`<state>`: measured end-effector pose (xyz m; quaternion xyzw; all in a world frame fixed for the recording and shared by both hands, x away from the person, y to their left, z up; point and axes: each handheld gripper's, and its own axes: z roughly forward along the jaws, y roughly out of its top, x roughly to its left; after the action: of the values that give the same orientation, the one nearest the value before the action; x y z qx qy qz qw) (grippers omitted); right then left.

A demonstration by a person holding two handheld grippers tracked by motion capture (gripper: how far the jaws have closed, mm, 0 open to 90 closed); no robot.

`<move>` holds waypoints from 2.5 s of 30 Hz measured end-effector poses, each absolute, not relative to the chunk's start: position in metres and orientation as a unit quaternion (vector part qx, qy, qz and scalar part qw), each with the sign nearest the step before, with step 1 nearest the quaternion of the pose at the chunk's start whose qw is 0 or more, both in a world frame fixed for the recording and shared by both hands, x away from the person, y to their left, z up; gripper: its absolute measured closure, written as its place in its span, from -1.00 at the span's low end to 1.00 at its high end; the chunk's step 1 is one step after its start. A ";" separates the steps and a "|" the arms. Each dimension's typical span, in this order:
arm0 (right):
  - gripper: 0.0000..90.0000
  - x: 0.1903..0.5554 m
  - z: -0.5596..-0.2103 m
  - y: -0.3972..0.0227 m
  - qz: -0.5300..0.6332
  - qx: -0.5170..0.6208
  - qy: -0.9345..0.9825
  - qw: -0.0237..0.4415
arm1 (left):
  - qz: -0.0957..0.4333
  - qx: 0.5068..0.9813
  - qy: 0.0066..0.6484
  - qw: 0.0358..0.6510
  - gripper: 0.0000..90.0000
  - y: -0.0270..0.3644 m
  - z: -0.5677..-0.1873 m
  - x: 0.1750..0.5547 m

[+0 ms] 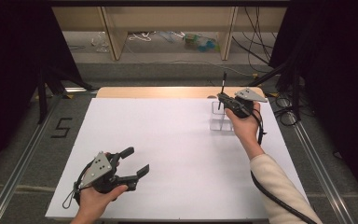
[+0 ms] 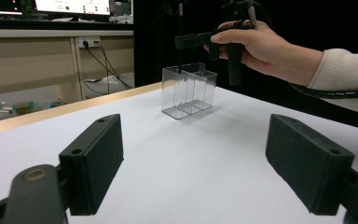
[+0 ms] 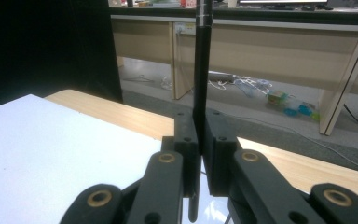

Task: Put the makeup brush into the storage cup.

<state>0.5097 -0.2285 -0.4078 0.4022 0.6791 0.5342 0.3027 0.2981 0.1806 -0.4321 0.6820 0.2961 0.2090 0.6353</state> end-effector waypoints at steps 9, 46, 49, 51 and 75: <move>0.90 0.511 -0.412 -0.227 0.535 0.401 0.679 0.303 | 0.208 0.682 0.296 0.635 -0.57 0.181 -0.432 0.298; 0.90 0.513 -0.422 -0.226 0.517 0.411 0.689 0.299 | 0.208 0.683 0.295 0.635 -0.57 0.181 -0.432 0.298; 0.90 0.513 -0.422 -0.226 0.514 0.411 0.692 0.297 | 0.209 0.684 0.293 0.635 -0.57 0.181 -0.432 0.298; 0.90 0.514 -0.423 -0.226 0.518 0.409 0.689 0.300 | 0.207 0.683 0.296 0.635 -0.57 0.181 -0.432 0.298; 0.90 0.515 -0.429 -0.223 0.515 0.409 0.692 0.297 | 0.208 0.685 0.294 0.633 -0.57 0.181 -0.433 0.298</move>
<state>0.5153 -0.2235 -0.4292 0.4090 0.6922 0.5154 0.2966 0.2983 0.1806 -0.4326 0.6854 0.2945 0.2083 0.6326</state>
